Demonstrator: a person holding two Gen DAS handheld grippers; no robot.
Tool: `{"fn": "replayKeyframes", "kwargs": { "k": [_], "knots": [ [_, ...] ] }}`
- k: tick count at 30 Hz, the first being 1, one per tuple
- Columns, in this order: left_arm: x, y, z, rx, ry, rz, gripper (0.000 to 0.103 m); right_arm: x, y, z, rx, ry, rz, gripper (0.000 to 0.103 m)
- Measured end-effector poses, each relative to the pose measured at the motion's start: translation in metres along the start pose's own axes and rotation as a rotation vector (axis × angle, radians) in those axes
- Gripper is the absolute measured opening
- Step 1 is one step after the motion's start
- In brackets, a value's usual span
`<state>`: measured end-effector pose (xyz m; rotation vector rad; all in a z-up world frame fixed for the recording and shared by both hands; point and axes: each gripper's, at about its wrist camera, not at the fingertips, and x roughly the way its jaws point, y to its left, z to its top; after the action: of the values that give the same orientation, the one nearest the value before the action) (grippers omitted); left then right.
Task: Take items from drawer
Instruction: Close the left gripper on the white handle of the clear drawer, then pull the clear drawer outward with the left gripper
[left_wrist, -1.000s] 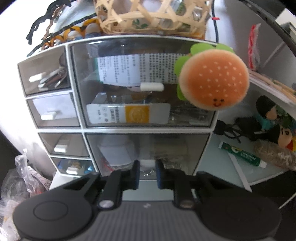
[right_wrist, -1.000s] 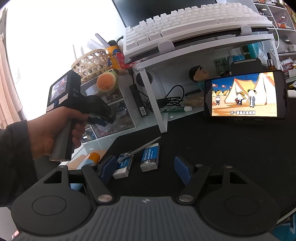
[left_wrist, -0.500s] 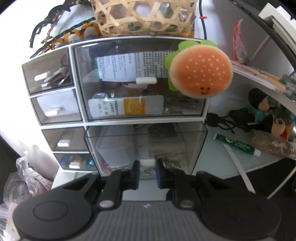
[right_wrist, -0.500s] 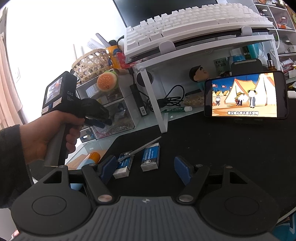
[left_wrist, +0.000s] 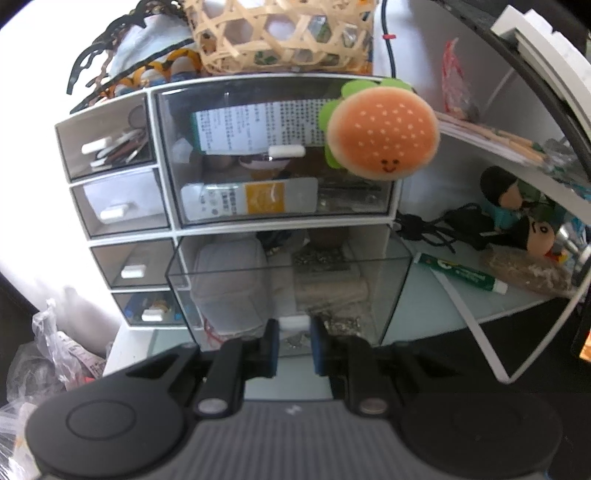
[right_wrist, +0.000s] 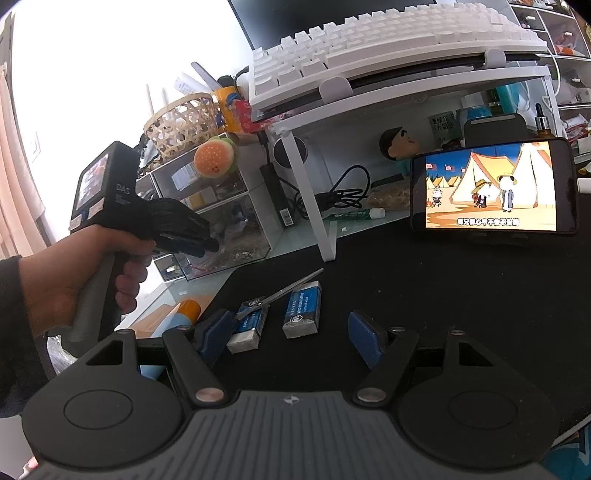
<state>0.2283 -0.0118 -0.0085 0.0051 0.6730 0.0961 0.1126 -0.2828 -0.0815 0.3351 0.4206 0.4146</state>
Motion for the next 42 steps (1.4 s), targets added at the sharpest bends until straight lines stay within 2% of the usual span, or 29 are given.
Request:
{"fn": "replayKeyframes", "kwargs": {
  "k": [12, 13, 16, 21, 23, 25, 31, 37, 38, 39, 42],
  "knots": [
    [0.002, 0.003, 0.005, 0.004, 0.020, -0.012, 0.017, 0.001, 0.001, 0.001, -0.003, 0.002, 0.006, 0.075],
    [0.001, 0.003, 0.005, 0.009, 0.021, -0.004, 0.003, 0.001, 0.001, 0.001, -0.003, 0.003, 0.006, 0.075],
    [0.000, 0.003, 0.003, 0.026, 0.030, -0.026, 0.000, 0.002, 0.001, 0.001, -0.004, 0.003, 0.007, 0.075],
    [-0.001, 0.004, 0.006, -0.022, 0.032, -0.016, 0.009, 0.002, 0.001, 0.001, -0.005, 0.004, 0.010, 0.076],
    [-0.003, 0.004, 0.007, -0.039, 0.022, -0.011, 0.028, 0.002, 0.001, 0.001, -0.005, 0.005, 0.011, 0.079],
    [-0.002, 0.005, 0.009, -0.054, 0.020, 0.004, 0.034, 0.002, 0.001, 0.002, -0.006, 0.005, 0.012, 0.080],
    [0.004, 0.004, 0.011, -0.075, 0.025, 0.031, 0.034, 0.003, 0.002, 0.002, -0.007, 0.006, 0.014, 0.080],
    [0.010, -0.002, 0.012, -0.090, 0.023, 0.052, 0.028, -0.005, 0.006, -0.003, -0.007, 0.007, 0.023, 0.080],
    [0.013, 0.018, 0.016, -0.046, 0.032, 0.000, 0.021, -0.005, 0.005, -0.003, -0.006, 0.007, 0.024, 0.080],
    [0.020, 0.057, 0.024, 0.044, 0.048, -0.105, 0.020, -0.005, 0.005, -0.003, -0.005, 0.007, 0.025, 0.080],
    [0.019, 0.053, 0.024, 0.061, 0.041, -0.096, 0.019, -0.005, 0.004, -0.003, -0.003, 0.008, 0.027, 0.080]
  ]
}}
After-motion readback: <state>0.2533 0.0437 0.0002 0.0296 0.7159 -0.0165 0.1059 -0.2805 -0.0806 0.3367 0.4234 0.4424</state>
